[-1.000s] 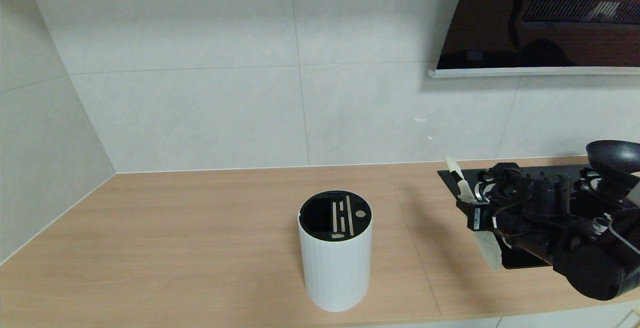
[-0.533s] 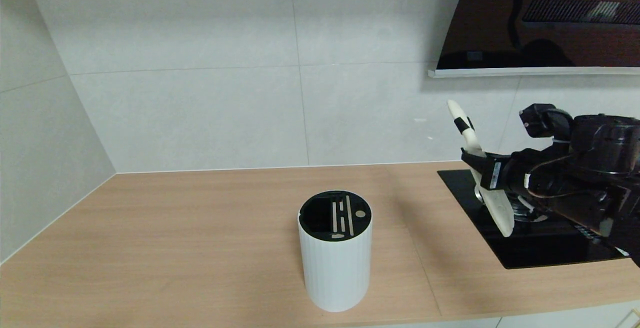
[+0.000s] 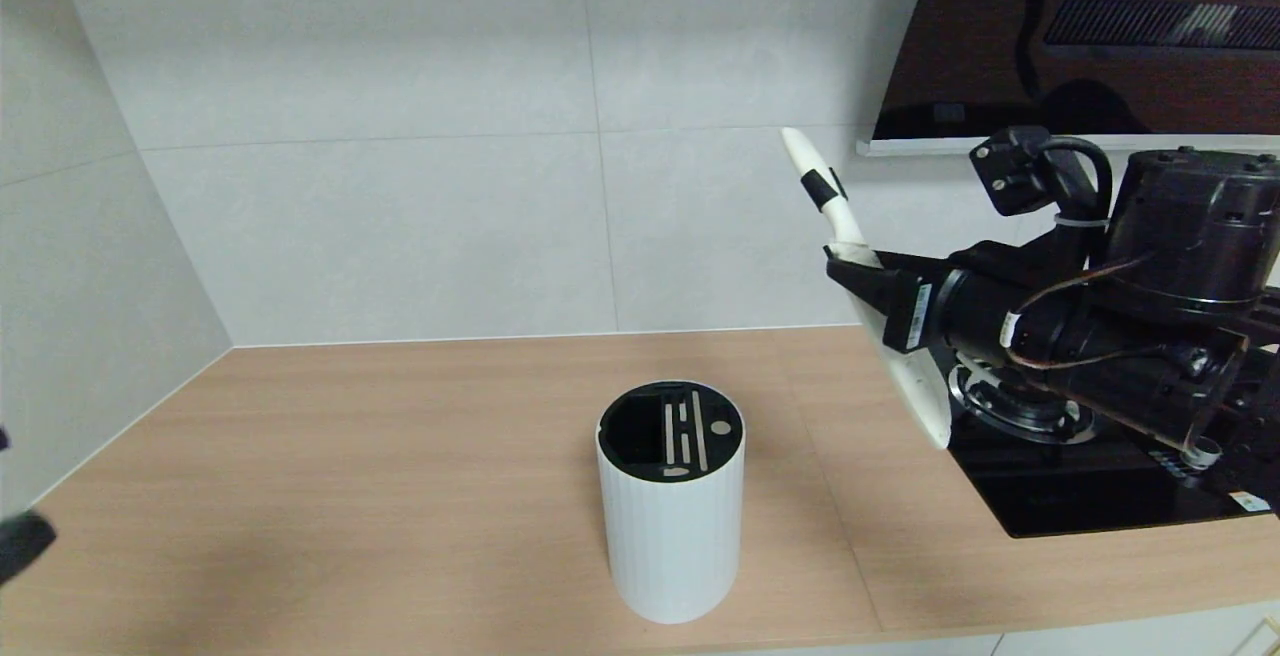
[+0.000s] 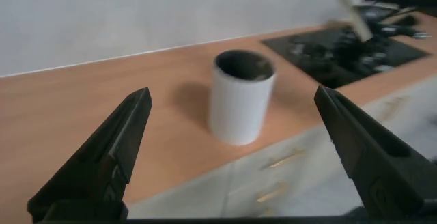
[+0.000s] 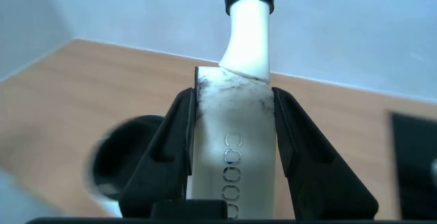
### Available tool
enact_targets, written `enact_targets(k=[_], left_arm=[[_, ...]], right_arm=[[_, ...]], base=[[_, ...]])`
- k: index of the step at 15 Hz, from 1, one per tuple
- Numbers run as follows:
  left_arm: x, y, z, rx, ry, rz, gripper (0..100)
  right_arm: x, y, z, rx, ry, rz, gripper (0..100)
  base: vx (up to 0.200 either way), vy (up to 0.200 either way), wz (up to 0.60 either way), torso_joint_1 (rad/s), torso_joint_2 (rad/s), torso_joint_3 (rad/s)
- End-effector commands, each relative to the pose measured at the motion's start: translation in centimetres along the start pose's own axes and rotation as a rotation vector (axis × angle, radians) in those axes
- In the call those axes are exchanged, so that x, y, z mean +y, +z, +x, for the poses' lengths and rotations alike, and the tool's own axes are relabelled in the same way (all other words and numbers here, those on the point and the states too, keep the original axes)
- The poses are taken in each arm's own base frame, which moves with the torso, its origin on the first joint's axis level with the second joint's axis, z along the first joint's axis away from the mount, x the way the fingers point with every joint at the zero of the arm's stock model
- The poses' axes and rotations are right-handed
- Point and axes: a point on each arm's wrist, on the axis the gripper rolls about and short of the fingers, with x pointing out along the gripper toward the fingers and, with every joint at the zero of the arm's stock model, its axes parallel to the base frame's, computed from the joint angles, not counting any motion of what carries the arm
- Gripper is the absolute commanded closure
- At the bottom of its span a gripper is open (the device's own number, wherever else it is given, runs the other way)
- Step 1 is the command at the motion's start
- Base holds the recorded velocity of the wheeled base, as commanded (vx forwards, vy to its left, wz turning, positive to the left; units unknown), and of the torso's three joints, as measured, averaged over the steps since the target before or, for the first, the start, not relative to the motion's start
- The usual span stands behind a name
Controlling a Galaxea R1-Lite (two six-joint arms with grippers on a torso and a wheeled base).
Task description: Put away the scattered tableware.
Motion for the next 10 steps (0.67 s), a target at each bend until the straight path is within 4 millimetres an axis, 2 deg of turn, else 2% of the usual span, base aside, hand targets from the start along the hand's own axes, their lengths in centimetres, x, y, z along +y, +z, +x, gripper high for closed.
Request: enact_targets(k=[1,3,5,7,9,10], left_arm=[[2.0,3.2,8.0,0.157,-0.164,-0.132,0],[1.6,2.2,11.4,0.222,-0.26,-0.208,0],[1.5,0.5,14.2,0.219,-0.311,-0.297,0],[1.0,-0.3,16.8,0.2,-0.364,-0.418,0],[0.3,-0.3,18.8,0.198,-0.415,-0.626,0],[0.2,-0.3,19.3,0.192,-0.423,-0.667,0]], right_arm=[[1.9,-0.8,0.5,0.027,0.055,-0.009,100],[3.2,-1.6,0.4,0.052,0.09,-0.014,100],[5.2,-2.1,0.6,0.071,0.1,-0.023,100],[6.6,-2.4,0.9,0.083,0.071,-0.03,100],[7.6,-3.1,1.0,0.101,0.077,-0.031,100],[8.0,-3.3,0.8,0.11,0.088,-0.025,100]], base=[[0.0,0.0,0.0,0.0,0.0,0.0],[0.0,0.0,0.0,0.0,0.0,0.0],[0.0,0.0,0.0,0.0,0.0,0.0],[0.0,0.0,0.0,0.0,0.0,0.0],[0.0,0.0,0.0,0.0,0.0,0.0],[0.0,0.0,0.0,0.0,0.0,0.0]])
